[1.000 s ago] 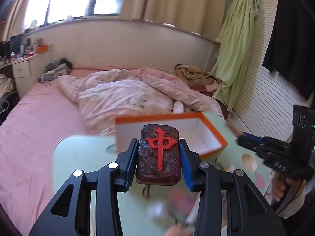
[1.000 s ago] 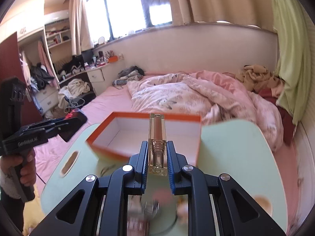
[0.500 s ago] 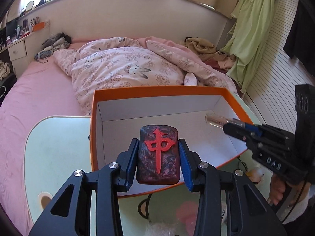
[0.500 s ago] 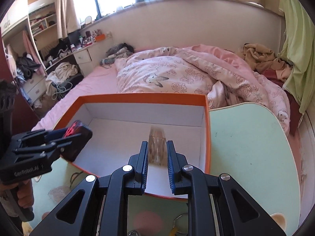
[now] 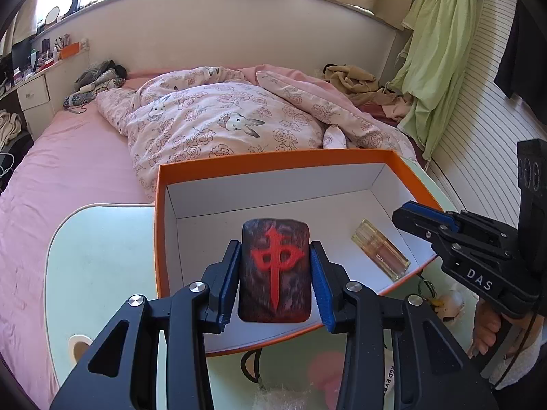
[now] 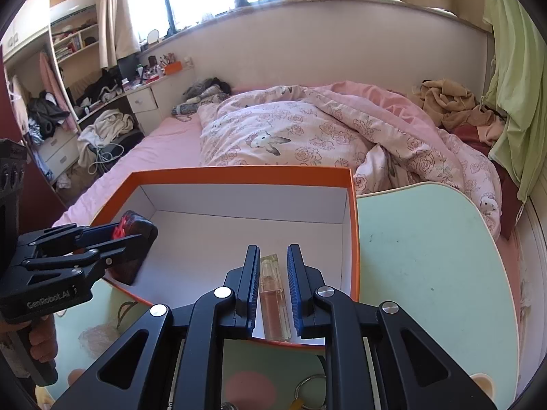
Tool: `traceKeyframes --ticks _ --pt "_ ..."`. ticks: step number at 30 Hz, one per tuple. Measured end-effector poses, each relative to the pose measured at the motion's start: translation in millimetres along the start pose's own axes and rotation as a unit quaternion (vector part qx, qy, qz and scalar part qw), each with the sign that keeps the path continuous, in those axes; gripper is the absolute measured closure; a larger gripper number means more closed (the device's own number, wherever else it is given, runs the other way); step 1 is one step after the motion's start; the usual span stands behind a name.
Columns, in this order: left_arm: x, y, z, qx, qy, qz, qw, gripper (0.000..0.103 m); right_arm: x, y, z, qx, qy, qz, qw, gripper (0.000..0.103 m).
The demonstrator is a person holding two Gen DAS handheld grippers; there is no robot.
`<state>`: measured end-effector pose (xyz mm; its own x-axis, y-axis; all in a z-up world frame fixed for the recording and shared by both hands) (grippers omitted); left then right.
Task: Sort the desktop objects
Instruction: 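Lower the bottle into the box and open right while left holds the tile above, then drop the red tile into the box and open the left gripper, then grasp the clear bubble-wrap bag with left while right grasps the clear heart-shaped item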
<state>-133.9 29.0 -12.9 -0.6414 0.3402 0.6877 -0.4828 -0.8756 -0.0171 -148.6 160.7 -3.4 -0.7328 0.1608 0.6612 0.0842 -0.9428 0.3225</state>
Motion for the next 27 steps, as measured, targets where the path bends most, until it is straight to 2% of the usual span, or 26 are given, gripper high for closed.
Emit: traceKeyframes --ticks 3,6,10,12,16,18,22,27 --pt "1 1 0 -0.001 0.001 0.003 1.0000 0.060 2 1 10 0.016 -0.010 -0.009 1.000 0.087" --pt "5 2 12 -0.002 -0.019 0.008 0.9998 0.060 7 2 31 0.033 -0.035 -0.019 0.999 0.086" --pt "10 3 44 -0.009 -0.062 0.011 0.9980 0.060 12 -5 67 0.046 -0.063 -0.038 0.996 0.072" --pt "5 2 61 -0.013 -0.068 0.003 0.9976 0.060 9 -13 83 0.045 -0.068 -0.042 0.996 0.071" --pt "-22 1 82 -0.011 -0.059 -0.006 0.9981 0.060 -10 -40 102 0.013 -0.071 -0.055 0.996 0.071" --pt "-44 -6 83 -0.036 -0.045 0.003 0.9983 0.060 -25 -47 104 0.014 -0.061 -0.066 0.996 0.071" --pt "-76 -19 78 -0.060 -0.030 0.024 0.9975 0.060 -54 -61 106 0.014 -0.043 -0.088 0.995 0.069" --pt "-97 -25 61 -0.061 -0.011 0.039 0.9973 0.060 -72 -70 109 0.014 -0.041 -0.104 0.994 0.068"
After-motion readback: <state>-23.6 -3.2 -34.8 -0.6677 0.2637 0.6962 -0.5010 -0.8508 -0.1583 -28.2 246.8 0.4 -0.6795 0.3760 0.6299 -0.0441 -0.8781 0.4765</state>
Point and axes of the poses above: each gripper's, at about its wrist camera, not at the fingertips, and z roughly against the way its jaws point, y to its left, x to its top, the point moved 10 cm from there along -z, roughly the way its jaws point, and after that the axes turned 15 degrees about -z, right-handed, at the moved point
